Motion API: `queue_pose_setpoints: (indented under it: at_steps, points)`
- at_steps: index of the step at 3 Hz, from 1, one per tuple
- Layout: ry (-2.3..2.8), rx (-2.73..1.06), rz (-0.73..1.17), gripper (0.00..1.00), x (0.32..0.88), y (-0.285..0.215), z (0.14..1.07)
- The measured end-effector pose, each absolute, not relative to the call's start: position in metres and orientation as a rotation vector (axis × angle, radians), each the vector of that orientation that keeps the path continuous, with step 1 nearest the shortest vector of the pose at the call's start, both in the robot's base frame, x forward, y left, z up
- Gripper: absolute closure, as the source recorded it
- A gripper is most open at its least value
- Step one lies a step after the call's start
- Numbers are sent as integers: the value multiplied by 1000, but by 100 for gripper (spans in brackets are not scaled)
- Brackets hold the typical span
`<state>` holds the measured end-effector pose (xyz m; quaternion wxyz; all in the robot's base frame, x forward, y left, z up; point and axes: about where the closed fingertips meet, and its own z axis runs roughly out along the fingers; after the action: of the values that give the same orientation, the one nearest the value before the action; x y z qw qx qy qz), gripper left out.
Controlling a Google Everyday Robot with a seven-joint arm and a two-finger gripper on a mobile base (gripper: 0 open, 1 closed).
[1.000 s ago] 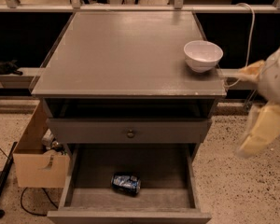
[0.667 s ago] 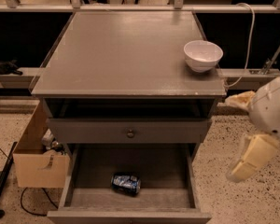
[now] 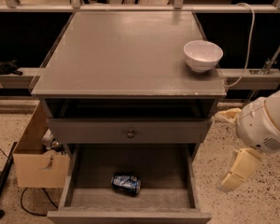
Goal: Pick pepsi can from middle drawer and place on counter
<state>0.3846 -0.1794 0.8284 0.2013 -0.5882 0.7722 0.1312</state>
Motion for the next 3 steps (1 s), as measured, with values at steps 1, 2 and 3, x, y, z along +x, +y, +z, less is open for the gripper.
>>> queue_pose_setpoints:
  at_steps: [1,2,3]
  points:
    - [2114,-1596,380,0,385,-170,825]
    - [2070,-1445,486,0,372,-145,789]
    - [2076,-1243,591,0,357,-116,746]
